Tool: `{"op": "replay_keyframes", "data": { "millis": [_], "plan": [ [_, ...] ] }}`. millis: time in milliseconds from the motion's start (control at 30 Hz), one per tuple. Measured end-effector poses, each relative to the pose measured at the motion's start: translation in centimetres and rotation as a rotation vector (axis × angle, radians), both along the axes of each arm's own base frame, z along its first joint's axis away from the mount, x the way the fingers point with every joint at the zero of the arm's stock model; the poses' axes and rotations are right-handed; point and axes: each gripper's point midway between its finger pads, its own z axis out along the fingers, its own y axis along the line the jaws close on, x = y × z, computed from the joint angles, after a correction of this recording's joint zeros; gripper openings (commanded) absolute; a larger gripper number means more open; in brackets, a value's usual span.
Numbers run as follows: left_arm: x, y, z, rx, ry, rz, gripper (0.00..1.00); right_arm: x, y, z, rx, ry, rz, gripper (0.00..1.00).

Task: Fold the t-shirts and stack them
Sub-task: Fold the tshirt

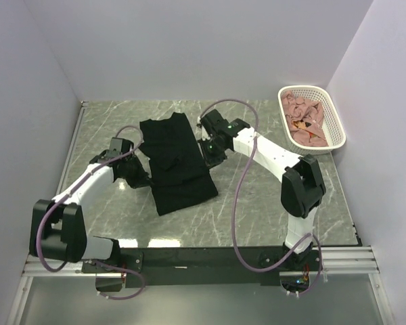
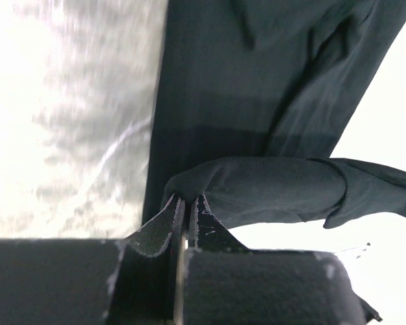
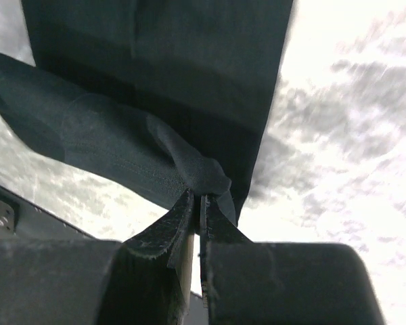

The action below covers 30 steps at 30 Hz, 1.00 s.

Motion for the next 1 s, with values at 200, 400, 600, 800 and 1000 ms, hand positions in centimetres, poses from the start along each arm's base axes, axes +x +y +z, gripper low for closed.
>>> {"op": "replay_keyframes", "data": {
  "millis": [200, 400, 600, 800, 1000],
  "plan": [
    [3.3, 0.5, 0.1, 0.031, -0.058, -0.012, 0.01, 3.3, 0.7, 0.9, 0.023, -0.051, -0.015, 0.00],
    [5.9, 1.0, -0.1, 0.073, -0.087, -0.007, 0.01, 5.1, 0.8, -0.4, 0.017, -0.052, -0.026, 0.00],
    [6.6, 1.4, -1.5, 0.096, -0.068, 0.005, 0.01, 6.6, 1.0, -2.7, 0.007, -0.045, -0.034, 0.00],
    [6.9, 1.4, -3.4, 0.106, -0.031, 0.006, 0.06, 7.7, 1.1, -4.2, 0.014, -0.043, -0.045, 0.10],
    [7.0, 1.9, -3.7, 0.130, -0.027, 0.017, 0.24, 8.2, 1.2, -5.3, 0.013, -0.040, -0.051, 0.30]
  ]
}}
